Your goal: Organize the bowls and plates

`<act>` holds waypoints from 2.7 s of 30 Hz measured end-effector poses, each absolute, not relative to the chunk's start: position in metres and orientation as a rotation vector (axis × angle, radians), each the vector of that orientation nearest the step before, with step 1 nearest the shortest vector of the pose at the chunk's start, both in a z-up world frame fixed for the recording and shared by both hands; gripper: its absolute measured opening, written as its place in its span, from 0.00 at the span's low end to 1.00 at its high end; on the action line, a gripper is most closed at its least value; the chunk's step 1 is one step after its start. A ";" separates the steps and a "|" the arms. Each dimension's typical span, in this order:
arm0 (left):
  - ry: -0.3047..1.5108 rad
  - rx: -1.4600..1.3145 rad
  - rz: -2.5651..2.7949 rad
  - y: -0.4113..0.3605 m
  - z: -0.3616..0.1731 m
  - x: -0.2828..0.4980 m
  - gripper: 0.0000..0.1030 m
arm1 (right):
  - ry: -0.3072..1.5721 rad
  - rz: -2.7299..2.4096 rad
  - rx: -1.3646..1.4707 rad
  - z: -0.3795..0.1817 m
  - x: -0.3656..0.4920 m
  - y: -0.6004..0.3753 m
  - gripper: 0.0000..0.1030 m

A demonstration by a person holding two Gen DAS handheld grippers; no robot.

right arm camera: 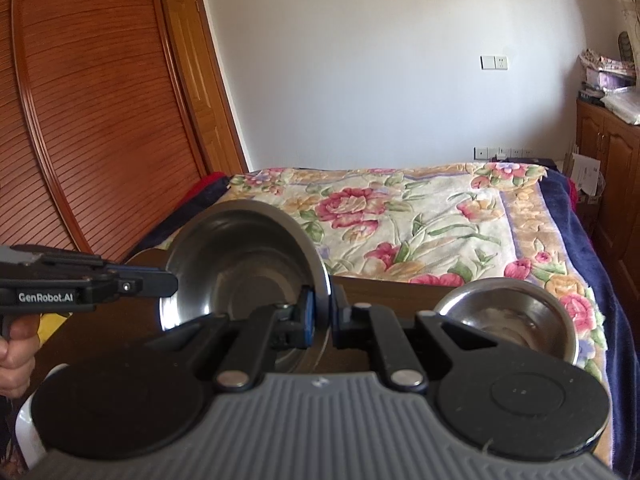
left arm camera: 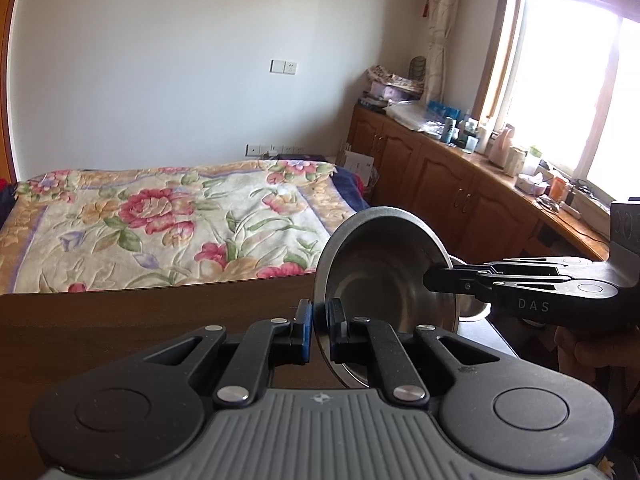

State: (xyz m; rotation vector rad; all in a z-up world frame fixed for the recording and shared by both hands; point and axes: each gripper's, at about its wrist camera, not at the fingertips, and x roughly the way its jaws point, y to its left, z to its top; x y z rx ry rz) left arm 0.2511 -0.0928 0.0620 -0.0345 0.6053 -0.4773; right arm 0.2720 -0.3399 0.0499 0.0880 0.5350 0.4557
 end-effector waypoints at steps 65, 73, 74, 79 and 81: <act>0.644 -0.064 -0.509 -0.056 0.001 0.096 0.10 | 0.555 0.464 -0.049 0.009 0.138 -0.312 0.11; 0.666 -0.061 -0.508 -0.056 -0.005 0.096 0.10 | 0.555 0.466 -0.082 0.003 0.138 -0.309 0.11; 0.666 -0.058 -0.508 -0.056 -0.005 0.097 0.10 | 0.557 0.466 -0.084 0.003 0.139 -0.309 0.11; 0.669 -0.052 -0.506 -0.058 -0.006 0.097 0.10 | 0.558 0.464 -0.103 0.001 0.139 -0.307 0.11; 0.669 -0.052 -0.506 -0.058 -0.007 0.097 0.10 | 0.560 0.465 -0.103 -0.001 0.140 -0.307 0.11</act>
